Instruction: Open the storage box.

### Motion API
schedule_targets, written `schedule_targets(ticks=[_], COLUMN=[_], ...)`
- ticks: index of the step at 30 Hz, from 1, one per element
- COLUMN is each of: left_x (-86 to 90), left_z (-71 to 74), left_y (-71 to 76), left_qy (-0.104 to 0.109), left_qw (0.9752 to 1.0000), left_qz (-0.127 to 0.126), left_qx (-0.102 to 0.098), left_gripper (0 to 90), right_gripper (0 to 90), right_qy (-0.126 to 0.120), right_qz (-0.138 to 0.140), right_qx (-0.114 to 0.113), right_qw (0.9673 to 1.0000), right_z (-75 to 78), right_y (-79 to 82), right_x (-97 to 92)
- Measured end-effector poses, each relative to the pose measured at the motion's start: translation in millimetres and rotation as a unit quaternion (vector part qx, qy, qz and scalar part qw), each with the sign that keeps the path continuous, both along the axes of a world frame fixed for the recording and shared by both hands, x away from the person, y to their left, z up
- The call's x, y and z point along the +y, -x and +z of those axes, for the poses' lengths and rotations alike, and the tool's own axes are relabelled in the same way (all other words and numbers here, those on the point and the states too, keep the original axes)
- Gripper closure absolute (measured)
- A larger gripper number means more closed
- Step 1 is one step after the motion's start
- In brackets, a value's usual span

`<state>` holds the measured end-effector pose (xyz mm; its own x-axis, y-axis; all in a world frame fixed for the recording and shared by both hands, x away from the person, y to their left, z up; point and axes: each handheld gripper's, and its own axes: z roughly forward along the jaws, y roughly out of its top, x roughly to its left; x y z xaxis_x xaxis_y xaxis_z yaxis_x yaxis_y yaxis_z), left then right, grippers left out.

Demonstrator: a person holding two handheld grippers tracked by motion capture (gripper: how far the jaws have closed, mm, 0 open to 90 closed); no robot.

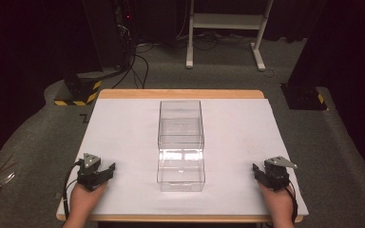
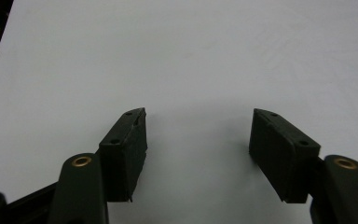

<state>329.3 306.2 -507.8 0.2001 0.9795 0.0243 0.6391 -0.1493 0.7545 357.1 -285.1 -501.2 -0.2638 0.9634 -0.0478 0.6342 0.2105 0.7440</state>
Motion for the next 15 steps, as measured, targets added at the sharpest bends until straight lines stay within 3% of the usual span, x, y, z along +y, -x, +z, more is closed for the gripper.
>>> schedule_targets(ticks=[15], left_x=[-0.1], left_z=[-0.1], left_y=[0.1], left_qy=[0.002], left_qw=[1.0], left_qz=[0.0], left_qx=[-0.001], left_gripper=[36.7], right_gripper=[49.4], right_qy=[-0.004], right_qz=[-0.002], right_qx=[0.003], right_qw=[1.0], right_z=[0.0], right_y=[-0.2], right_x=[-0.1])
